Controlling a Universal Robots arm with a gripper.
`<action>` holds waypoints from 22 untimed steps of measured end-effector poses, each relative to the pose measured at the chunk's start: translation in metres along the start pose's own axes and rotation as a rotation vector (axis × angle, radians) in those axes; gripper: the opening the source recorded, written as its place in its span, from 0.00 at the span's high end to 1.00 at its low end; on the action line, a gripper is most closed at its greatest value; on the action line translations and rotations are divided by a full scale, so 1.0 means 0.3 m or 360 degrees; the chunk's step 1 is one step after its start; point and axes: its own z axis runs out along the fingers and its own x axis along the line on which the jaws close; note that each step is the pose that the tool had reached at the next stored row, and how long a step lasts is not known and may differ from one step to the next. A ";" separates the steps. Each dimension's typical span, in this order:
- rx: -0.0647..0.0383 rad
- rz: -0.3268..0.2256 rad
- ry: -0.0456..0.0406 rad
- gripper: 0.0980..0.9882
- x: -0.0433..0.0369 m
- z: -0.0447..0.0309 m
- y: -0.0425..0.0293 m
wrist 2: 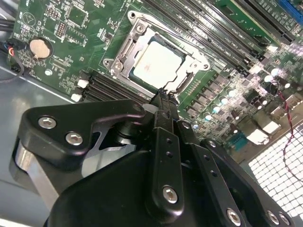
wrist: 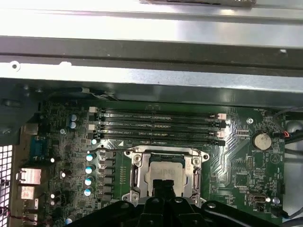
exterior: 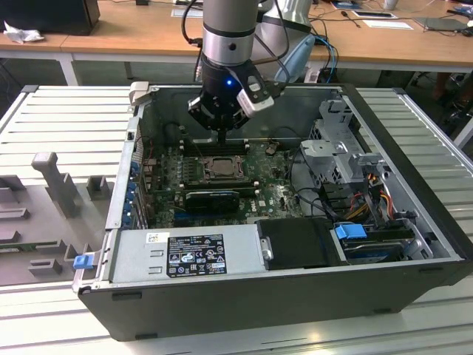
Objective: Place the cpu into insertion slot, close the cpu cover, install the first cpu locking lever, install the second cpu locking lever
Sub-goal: 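Install the first cpu locking lever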
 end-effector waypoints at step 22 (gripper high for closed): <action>0.0000 -0.0280 0.0010 0.99 0.028 0.001 0.002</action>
